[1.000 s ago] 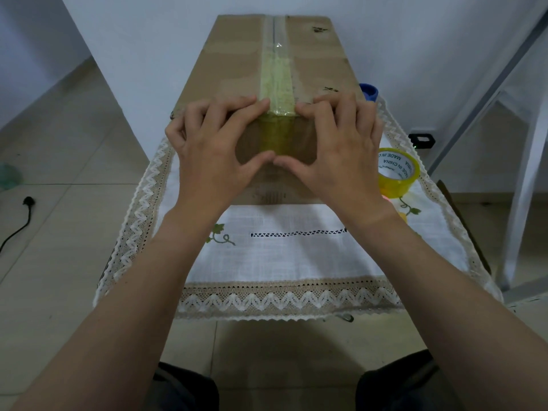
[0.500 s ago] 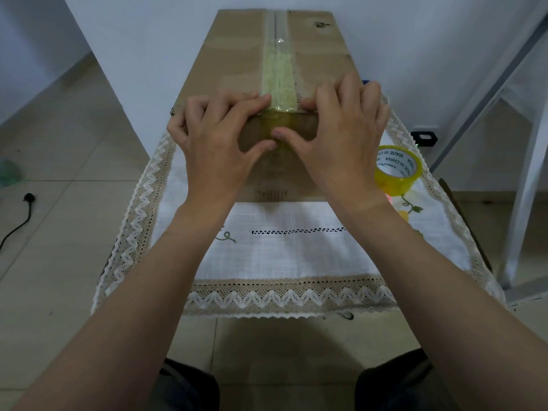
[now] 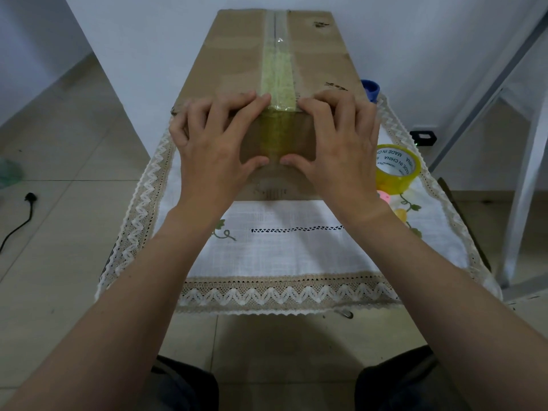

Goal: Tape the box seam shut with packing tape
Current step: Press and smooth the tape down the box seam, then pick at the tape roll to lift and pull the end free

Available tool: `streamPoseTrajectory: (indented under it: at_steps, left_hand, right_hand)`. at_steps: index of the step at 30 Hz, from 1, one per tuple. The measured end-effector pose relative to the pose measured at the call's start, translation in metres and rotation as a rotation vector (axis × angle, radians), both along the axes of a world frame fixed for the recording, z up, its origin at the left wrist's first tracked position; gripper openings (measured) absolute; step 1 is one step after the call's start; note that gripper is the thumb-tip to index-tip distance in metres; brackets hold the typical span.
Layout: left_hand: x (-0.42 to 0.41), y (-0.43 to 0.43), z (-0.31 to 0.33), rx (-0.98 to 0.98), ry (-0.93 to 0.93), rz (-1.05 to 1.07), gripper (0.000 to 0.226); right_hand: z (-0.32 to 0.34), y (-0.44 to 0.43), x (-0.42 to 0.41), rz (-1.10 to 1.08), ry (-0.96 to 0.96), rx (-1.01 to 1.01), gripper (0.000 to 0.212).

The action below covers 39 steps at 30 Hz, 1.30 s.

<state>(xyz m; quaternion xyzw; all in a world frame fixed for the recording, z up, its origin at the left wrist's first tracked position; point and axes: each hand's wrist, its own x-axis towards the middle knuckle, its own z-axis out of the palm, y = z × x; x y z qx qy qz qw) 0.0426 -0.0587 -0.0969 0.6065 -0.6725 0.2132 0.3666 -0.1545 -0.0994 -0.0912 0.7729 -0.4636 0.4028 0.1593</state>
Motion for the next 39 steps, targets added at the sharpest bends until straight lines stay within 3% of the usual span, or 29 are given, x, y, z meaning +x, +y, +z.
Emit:
streamPoseTrajectory:
  at_steps: [6,9,17,24,29,33,39]
  left_hand:
    - [-0.001,0.003,0.002,0.018,0.007,-0.01,0.091]
    - [0.001,0.006,0.004,0.024,-0.014,-0.03,0.09]
    - [-0.024,0.011,0.014,-0.13,0.188,-0.049,0.017]
    - [-0.065,0.017,0.016,-0.171,0.169,-0.067,0.013]
    - [-0.076,0.007,0.02,-0.258,0.209,-0.142,0.029]
    - [-0.084,0.007,0.016,-0.06,0.328,-0.237,0.041]
    - [-0.097,0.008,0.014,0.127,0.365,-0.29,0.051]
  right_hand:
    - [-0.003,0.002,-0.005,0.036,0.041,-0.014,0.096]
    - [-0.001,0.005,-0.012,0.08,0.068,0.001,0.093]
    - [-0.001,0.012,-0.04,0.348,0.005,-0.015,0.029]
    - [0.009,0.011,-0.072,0.321,-0.039,-0.111,0.013]
    - [0.007,0.002,-0.098,0.181,-0.048,0.177,0.016]
    - [-0.006,-0.011,-0.117,0.041,-0.026,0.514,0.022]
    - [-0.016,-0.012,-0.128,-0.125,0.086,0.736,0.029]
